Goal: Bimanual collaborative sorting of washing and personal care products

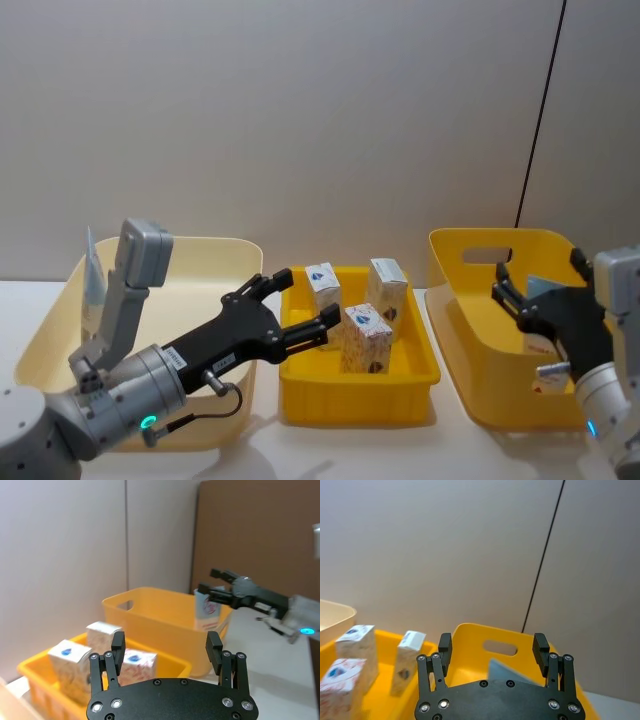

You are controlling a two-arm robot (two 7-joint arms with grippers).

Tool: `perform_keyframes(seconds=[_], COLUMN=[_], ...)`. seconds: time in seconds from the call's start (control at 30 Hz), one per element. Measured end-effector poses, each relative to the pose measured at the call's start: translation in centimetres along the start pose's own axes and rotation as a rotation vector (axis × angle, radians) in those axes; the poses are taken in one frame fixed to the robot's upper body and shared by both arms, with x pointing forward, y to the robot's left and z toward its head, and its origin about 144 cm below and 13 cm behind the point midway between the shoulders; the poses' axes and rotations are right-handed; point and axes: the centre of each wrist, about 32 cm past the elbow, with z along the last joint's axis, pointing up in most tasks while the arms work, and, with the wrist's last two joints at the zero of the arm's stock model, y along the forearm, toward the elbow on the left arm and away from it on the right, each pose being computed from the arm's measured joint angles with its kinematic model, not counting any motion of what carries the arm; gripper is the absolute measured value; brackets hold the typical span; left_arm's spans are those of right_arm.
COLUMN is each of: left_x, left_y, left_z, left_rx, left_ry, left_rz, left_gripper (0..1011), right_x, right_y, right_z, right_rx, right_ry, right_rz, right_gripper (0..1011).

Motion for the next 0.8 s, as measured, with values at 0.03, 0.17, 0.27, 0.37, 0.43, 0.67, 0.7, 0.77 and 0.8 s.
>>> perform_keyframes(seconds=[0.03, 0.17, 0.27, 0.37, 0.43, 0.67, 0.7, 0.77, 0.8], left_x=[-0.1, -0.8, -1.1, -1.5, -1.8, -2.9, -3.0, -3.3, -3.4], left_y=[0.1, 0.6, 0.9, 1.2, 1.5, 2.3, 2.4, 2.6, 2.7], left_z=[-0.1, -0.5, -0.7, -0.9, -1.2, -1.7, -1.7, -1.9, -2.0], left_rx=[0.005, 0.03, 0.043, 0.058, 0.069, 0.098, 0.101, 0.109, 0.113], left_ry=[-0.004, -0.033, -0.048, -0.067, -0.082, -0.129, -0.135, -0.151, -0.156], left_rz=[0.009, 0.064, 0.091, 0.125, 0.151, 0.228, 0.236, 0.262, 0.27], left_gripper=[1003, 1003, 1003, 1003, 1003, 1003, 1003, 1003, 1004], right_x=[-0.1, -0.7, -1.1, -1.6, -1.8, -2.8, -3.0, -3.2, -3.4], right_y=[-0.2, -1.4, -2.3, -3.2, -3.6, -5.7, -6.1, -6.5, -6.9], right_z=[-0.1, -0.5, -0.7, -1.0, -1.1, -1.5, -1.6, -1.7, -1.7], right_rx=[-0.002, -0.016, -0.024, -0.036, -0.041, -0.067, -0.072, -0.077, -0.082], right_ry=[0.005, 0.038, 0.06, 0.086, 0.097, 0.157, 0.168, 0.181, 0.193], right_rz=[0.007, 0.048, 0.077, 0.106, 0.119, 0.186, 0.199, 0.212, 0.224], right_gripper=[1001, 1001, 1001, 1001, 1001, 1001, 1001, 1001, 1001])
